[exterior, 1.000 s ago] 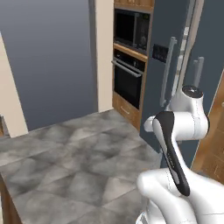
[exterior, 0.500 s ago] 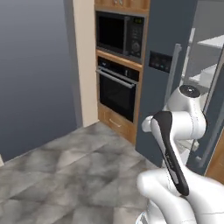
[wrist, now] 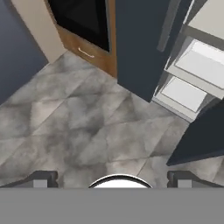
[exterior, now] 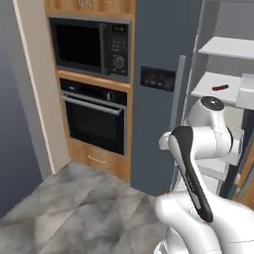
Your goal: Retrieve the sausage and cheese from the fridge and place them on the cutting board on the counter.
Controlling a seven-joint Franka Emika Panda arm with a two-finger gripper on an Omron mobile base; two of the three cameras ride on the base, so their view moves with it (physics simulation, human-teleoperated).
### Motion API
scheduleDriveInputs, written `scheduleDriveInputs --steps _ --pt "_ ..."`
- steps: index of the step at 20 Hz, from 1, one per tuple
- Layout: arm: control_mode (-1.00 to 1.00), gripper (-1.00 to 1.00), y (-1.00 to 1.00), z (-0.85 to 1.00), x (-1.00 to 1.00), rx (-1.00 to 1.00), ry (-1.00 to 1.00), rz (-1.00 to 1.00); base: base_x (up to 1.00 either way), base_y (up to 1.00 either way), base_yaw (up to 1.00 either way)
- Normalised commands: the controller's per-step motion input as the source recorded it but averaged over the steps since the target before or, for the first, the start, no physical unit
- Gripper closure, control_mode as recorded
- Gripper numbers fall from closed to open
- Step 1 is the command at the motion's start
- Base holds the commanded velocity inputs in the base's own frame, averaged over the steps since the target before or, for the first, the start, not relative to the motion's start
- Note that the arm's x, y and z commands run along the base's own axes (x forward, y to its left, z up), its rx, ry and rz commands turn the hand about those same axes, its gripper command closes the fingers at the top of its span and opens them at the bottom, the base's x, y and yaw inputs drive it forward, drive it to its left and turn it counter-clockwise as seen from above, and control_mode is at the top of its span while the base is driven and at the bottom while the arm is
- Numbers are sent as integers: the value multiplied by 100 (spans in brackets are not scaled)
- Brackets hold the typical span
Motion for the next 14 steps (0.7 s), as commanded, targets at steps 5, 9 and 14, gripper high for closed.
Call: scheduleDriveInputs --steps 5,9,14 --pt "100 -100 0 0 0 0 0 0 60 28 -72" --pt "100 -100 0 0 0 0 0 0 58 40 -72" --pt "100 -100 0 0 0 0 0 0 56 55 -70"
